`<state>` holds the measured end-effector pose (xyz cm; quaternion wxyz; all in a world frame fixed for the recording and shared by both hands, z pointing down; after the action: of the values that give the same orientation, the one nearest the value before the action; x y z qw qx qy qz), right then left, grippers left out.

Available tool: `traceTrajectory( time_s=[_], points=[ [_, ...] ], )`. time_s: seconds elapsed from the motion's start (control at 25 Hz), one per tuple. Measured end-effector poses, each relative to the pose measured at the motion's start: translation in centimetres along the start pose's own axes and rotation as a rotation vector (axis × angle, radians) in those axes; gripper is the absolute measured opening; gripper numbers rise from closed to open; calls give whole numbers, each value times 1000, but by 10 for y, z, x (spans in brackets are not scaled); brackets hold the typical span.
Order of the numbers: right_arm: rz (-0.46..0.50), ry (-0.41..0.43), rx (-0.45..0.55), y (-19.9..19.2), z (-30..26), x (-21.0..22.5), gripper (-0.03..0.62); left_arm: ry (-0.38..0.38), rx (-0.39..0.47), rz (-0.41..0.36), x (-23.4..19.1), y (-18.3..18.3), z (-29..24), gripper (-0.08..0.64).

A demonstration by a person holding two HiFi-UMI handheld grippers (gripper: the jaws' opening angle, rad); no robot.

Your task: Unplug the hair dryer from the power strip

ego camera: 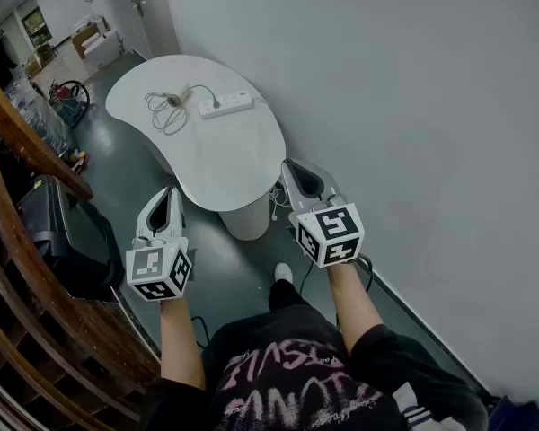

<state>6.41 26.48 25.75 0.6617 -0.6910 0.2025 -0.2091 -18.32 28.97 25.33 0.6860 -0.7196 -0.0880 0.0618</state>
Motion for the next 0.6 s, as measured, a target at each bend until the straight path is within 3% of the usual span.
traceTrajectory(
  time_s=[0.6],
  points=[
    [24,-32,5,-2,5,-4,9,4,5,12,-3,-4,7,0]
  ],
)
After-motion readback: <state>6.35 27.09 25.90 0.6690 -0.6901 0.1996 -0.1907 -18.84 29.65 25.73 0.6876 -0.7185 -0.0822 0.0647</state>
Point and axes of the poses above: the fingertips, and each gripper's own axes: z backward along the fingers, x to its right, y out of its top, the point moved 4 cm from there along z, backward along the fingers, and after that the axes turned 6 degrees about y, right-handed, at the moved point
